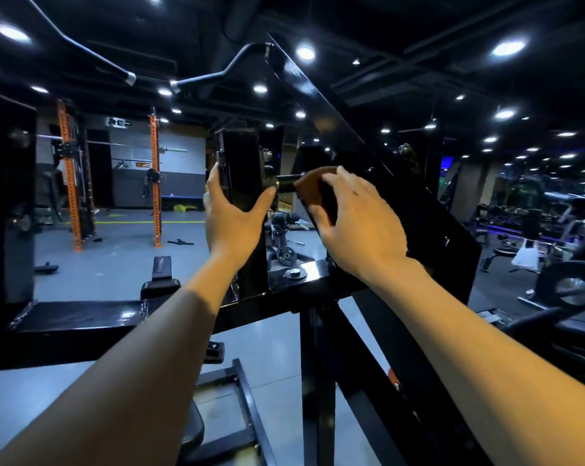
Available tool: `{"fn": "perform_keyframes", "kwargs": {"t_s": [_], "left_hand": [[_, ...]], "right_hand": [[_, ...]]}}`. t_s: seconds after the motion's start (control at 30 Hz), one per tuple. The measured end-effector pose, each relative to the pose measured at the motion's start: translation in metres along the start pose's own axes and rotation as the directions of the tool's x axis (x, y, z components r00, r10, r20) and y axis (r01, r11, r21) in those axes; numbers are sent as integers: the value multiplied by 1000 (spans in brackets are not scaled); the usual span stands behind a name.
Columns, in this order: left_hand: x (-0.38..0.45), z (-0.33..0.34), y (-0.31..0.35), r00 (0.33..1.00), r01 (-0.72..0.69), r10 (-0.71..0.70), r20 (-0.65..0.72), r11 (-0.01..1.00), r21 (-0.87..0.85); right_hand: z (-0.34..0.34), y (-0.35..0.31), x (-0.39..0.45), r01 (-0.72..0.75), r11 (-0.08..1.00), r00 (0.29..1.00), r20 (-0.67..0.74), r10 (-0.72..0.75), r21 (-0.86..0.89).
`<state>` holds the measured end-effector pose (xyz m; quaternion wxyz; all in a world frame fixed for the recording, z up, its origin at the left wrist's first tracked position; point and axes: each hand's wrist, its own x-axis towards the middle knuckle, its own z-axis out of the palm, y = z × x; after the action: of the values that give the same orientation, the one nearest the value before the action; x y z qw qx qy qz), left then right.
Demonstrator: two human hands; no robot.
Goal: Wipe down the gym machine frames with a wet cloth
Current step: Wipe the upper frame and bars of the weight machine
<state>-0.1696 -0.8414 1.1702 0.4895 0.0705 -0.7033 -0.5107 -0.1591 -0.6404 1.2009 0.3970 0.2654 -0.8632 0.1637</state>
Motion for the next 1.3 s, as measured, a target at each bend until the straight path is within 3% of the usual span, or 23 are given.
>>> {"fn": "perform_keyframes", "kwargs": {"t_s": [0.07, 0.17, 0.33, 0.63, 0.73, 0.93, 1.13, 1.3], "left_hand": [[1, 2, -5, 999, -27, 26, -34, 999, -35], [4, 2, -9, 998, -55, 54, -31, 998, -22], [5, 3, -15, 995, -85, 86, -51, 996, 7], [3, 5, -14, 987, -117, 120, -112, 993, 32], [5, 1, -12, 989, -122, 125, -78, 992, 35], [-1, 2, -8, 989, -110, 115, -90, 992, 53], [1, 4, -13, 987, -118, 125, -102, 991, 65], [3, 3, -12, 987, -119, 125, -97, 990, 72]], "right_hand": [[5, -6, 13, -15, 998, 999, 52, 19, -67], [6, -9, 15, -93, 995, 993, 66, 94, -19], [13, -7, 23, -59, 971, 997, 36, 69, -231], [31, -24, 106, 11, 986, 999, 40, -4, -168], [26, -27, 86, -13, 990, 998, 62, 22, -139], [13, -17, 12, -22, 956, 998, 52, 39, -293], [23, -17, 91, 3, 995, 993, 121, 9, -99], [32, -19, 108, -49, 997, 997, 63, 53, -66]]}}
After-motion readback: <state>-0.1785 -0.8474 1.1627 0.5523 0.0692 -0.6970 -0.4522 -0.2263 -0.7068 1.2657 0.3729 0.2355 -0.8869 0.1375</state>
